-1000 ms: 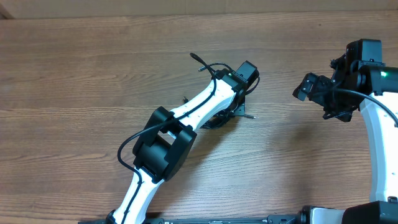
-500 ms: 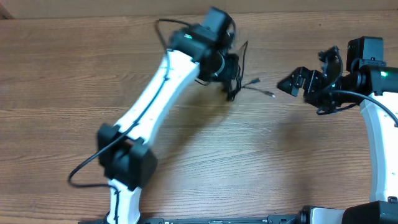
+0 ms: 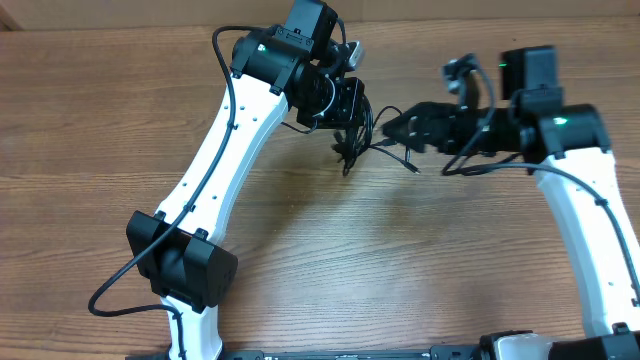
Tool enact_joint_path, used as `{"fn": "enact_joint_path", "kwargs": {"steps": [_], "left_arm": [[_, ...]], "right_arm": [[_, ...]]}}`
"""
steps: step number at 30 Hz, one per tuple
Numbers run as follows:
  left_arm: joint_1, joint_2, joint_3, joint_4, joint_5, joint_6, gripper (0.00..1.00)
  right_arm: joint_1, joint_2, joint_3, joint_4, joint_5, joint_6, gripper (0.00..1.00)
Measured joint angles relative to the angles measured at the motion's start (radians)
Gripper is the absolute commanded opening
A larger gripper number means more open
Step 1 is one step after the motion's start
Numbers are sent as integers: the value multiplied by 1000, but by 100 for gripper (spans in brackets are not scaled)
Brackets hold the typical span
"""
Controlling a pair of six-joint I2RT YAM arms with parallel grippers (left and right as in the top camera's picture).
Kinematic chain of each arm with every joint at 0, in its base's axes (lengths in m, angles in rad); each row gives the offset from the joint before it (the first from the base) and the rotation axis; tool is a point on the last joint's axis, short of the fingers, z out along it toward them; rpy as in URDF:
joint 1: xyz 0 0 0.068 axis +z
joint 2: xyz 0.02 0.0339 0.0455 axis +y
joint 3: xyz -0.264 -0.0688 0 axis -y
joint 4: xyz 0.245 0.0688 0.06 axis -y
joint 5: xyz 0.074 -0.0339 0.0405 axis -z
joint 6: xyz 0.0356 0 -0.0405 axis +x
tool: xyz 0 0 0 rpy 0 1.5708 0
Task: Untangle cables
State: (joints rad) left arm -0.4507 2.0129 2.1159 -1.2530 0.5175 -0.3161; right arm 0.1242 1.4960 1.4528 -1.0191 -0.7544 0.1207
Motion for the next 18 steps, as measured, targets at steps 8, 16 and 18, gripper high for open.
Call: {"fn": "enact_joint_path", "kwargs": {"steps": [8, 16, 18], "left_arm": [[26, 0, 0, -1, 128, 4, 4], [99, 0, 0, -1, 293, 5, 4], [100, 0, 0, -1, 317, 5, 4]], "right_arm": [[121, 0, 0, 41, 186, 124, 89], [121, 6, 0, 66, 259, 165, 84], [123, 21, 0, 76, 266, 167, 84]]}}
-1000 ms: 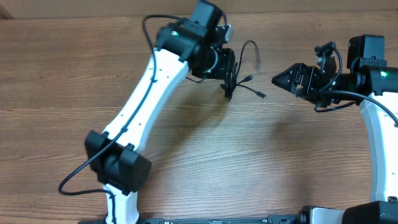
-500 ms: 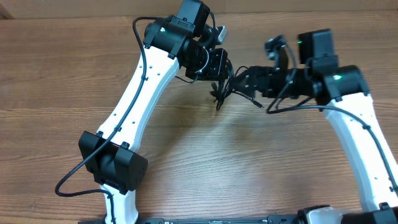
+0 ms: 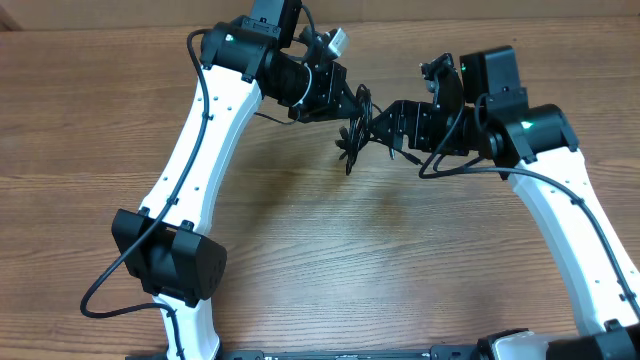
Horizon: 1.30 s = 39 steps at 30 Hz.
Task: Untangle cables
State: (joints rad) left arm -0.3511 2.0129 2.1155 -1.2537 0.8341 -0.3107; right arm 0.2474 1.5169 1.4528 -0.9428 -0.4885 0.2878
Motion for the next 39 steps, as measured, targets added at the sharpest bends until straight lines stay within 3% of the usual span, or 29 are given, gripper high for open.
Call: {"fn": "enact_joint_path", "kwargs": {"steps": [5, 7, 8, 12, 20, 26, 39], "left_arm": [[-2, 0, 0, 2, 28, 0, 4], [-2, 0, 0, 5, 32, 0, 4], [-2, 0, 0, 5, 34, 0, 4], [-2, 0, 0, 5, 39, -2, 4], [3, 0, 0, 2, 87, -2, 4], [65, -12, 0, -46, 22, 14, 4], [110, -237, 0, -156, -516, 23, 4]], "right_arm": [[34, 45, 0, 21, 7, 1, 84], [51, 55, 0, 33, 10, 0, 77], [56, 56, 0, 35, 12, 2, 73], [67, 57, 0, 43, 70, 58, 42], [66, 57, 0, 21, 311, 226, 18], [8, 57, 0, -68, 425, 311, 15], [-87, 59, -83, -162, 422, 352, 16]]}}
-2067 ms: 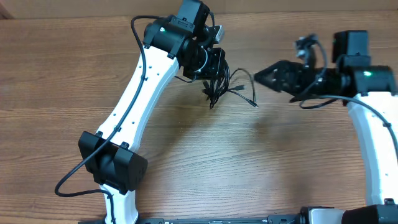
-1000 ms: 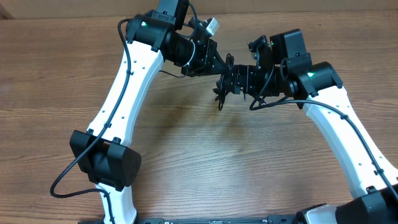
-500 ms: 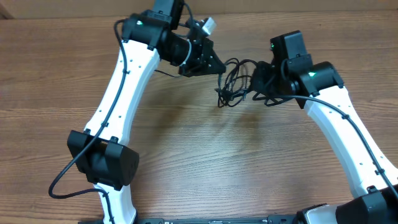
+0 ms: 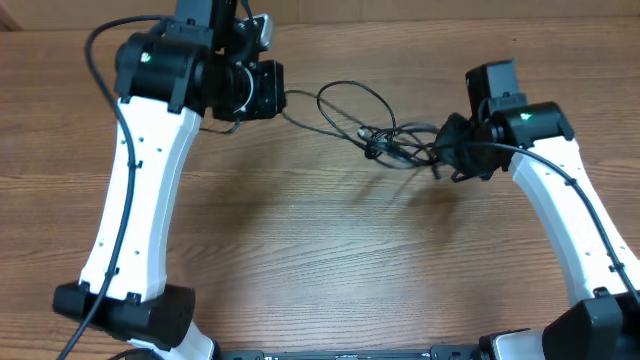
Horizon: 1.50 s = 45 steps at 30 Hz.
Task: Untangle cables
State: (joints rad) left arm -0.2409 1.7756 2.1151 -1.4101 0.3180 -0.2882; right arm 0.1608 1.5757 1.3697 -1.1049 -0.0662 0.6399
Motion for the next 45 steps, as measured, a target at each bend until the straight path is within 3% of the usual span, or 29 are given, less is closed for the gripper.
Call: {"fn": "enact_joint_path", "kwargs": {"steps": [3, 5, 8, 10, 15, 21, 25, 27, 35, 45], "left_arm": [[2, -2, 0, -27, -106, 0, 4], [8, -1, 0, -39, -166, 0, 4], [14, -1, 0, -53, -232, 1, 4], [14, -1, 0, -54, -248, 13, 4], [11, -1, 0, -56, -182, 108, 12], [-32, -1, 0, -26, -42, 222, 17], [-89, -1, 0, 6, 32, 284, 33], [-110, -1, 0, 9, 30, 287, 34], [-88, -1, -6, -23, -204, 120, 41], [21, 52, -150, 18, -310, 16, 44]], "right_arm": [[-4, 1, -42, -2, -2, -8, 20], [-8, 5, -56, 1, -12, -25, 28], [-17, 8, -62, 31, -85, -112, 47], [-18, 8, -62, 49, -161, -187, 53], [-16, 8, -62, 57, -326, -314, 58], [-21, 8, -62, 53, -383, -357, 68], [-58, 8, -62, 34, -390, -352, 70], [-98, 8, -62, 18, -389, -345, 70], [-221, 8, -62, -30, -373, -350, 79], [-219, 8, -62, -37, -345, -352, 86]]}}
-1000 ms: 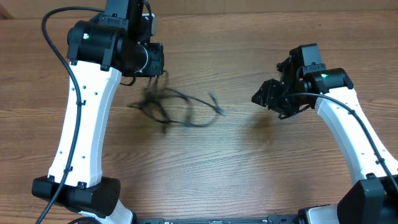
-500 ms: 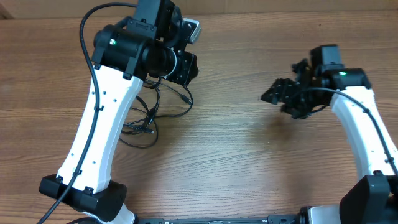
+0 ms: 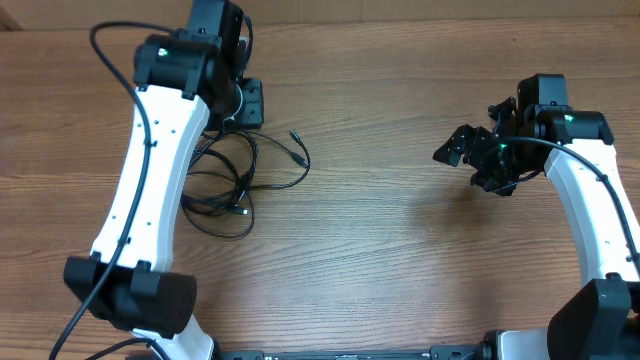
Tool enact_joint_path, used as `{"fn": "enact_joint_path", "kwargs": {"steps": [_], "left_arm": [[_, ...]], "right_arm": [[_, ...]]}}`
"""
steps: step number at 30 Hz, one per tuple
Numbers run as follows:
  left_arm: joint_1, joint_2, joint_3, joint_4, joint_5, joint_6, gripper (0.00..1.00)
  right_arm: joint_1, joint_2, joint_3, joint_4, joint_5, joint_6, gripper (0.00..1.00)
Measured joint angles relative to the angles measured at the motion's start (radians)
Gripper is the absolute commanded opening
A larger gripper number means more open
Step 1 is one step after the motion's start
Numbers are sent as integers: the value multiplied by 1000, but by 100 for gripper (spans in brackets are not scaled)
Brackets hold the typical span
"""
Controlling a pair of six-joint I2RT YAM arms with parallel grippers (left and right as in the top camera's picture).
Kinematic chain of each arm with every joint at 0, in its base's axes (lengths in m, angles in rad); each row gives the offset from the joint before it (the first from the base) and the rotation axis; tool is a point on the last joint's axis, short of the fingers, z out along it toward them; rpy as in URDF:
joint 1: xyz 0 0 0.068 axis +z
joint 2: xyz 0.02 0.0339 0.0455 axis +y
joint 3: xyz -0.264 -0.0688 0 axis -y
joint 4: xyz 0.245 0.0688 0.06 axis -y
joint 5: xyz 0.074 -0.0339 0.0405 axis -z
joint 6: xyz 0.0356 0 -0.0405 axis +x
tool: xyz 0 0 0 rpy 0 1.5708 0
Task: Untangle cables
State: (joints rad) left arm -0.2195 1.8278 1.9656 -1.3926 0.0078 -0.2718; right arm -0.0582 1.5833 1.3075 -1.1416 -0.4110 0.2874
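Note:
Thin black cables lie in loose loops on the wooden table at the left, one free plug end pointing right. My left gripper hangs just above the loops' far edge. A strand runs up to it, and it looks shut on that strand. The arm hides part of the loops. Far to the right, my right gripper stands open above bare wood with nothing between its fingers, well apart from the cables.
The white left arm crosses the table's left side beside the cables, its own black supply cable arching behind it. The right arm runs down the right edge.
The cables were stretched between both grippers across the middle. Now the right gripper is open and empty, and the whole bundle lies in loops at the left under the left gripper.
Both grippers were first close together at the table's far middle, with a tight knot of cable between them. Then they stood wide apart with the cable drawn out between them. Now the right has let go and the cable lies loose at the left.

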Motion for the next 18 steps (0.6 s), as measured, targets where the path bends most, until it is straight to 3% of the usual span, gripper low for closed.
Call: {"fn": "enact_joint_path", "kwargs": {"steps": [9, 18], "left_arm": [[46, 10, -254, 206, -8, -9, 46], [54, 10, -428, 372, 22, 40, 59]], "right_arm": [[0, 0, 0, -2, 1, -1, 88], [0, 0, 0, -2, 1, -1, 89]]}}
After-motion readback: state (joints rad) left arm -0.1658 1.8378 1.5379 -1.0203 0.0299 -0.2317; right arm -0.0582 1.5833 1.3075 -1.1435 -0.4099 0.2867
